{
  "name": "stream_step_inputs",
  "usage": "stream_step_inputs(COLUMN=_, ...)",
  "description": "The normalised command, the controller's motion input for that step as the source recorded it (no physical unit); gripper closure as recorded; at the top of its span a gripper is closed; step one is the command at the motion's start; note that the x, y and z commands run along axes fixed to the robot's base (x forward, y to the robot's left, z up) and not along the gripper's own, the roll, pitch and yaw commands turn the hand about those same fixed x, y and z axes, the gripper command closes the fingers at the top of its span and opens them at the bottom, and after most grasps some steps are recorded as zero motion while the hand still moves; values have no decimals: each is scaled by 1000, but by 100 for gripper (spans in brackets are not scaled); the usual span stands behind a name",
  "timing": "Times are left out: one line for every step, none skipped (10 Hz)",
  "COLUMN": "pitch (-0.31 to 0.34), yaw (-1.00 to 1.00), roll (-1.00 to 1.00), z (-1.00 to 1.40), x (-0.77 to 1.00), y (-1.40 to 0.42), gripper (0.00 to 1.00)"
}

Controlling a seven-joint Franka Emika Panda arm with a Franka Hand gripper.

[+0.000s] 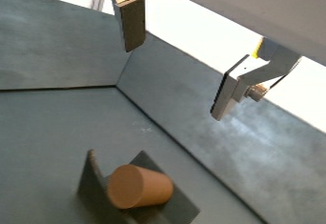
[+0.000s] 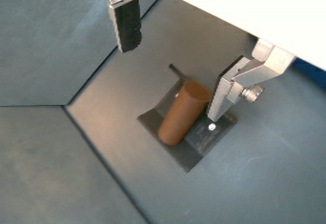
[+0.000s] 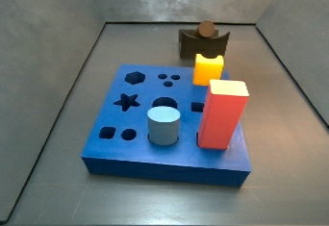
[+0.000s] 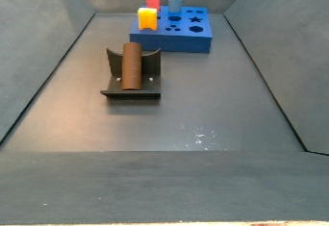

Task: Pick up the round object. Move up. Place the round object on the fixture. Regrasp the round object. Move to above the board. Insert the round object.
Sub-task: Regrasp the round object.

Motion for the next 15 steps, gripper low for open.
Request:
stream_step_inputs(pitch=34, yaw=33, roll=1000, z=-10, x=46, y=-35, gripper=0)
stream_step_inputs(pitch=50, yaw=39, roll=1000, z=-14, x=53, y=-32, gripper=0)
stream_step_inputs(pitch=80, yaw=50, roll=1000, z=-17, x=60, y=-36, gripper=0)
stream_step_inputs(pitch=95, yaw=56, roll=1000, z=-18, x=66, y=-38, gripper=0)
stream_step_inputs(pitch=139, yaw=79, roll=1000, z=-22, x=77, y=-41, gripper=0)
stream_step_inputs(pitch=178, yaw=106, roll=1000, z=-19, x=85, y=-42, gripper=0)
stream_step_inputs(pitch=224, yaw=108, roll=984, z=-16, x=91, y=-45, gripper=0)
stream_step_inputs(pitch=230, yaw=128, roll=731, z=-22, x=98, y=-46, gripper=0)
stream_step_inputs(pitch=225, yaw=153, roll=558, z=-22, x=101, y=-46, gripper=0)
stream_step_inputs(pitch=202, yaw=177, roll=426, z=-16, x=95, y=-40, gripper=0)
stream_step_inputs(pitch=117, yaw=182, roll=294, z=-1000, x=37, y=71, gripper=0)
stream_step_inputs(pitch=80, yaw=192, roll=275, z=-1000, x=41, y=71, gripper=0)
stream_step_inputs(pitch=44, yaw=192, roll=257, z=-1000, x=48, y=66, gripper=0)
stream_step_inputs(pitch=-14, yaw=175, roll=192, z=-1000, x=61, y=58, gripper=0)
stream_step_inputs(pitch=-71, yaw=150, roll=137, z=-1000, x=74, y=51, gripper=0)
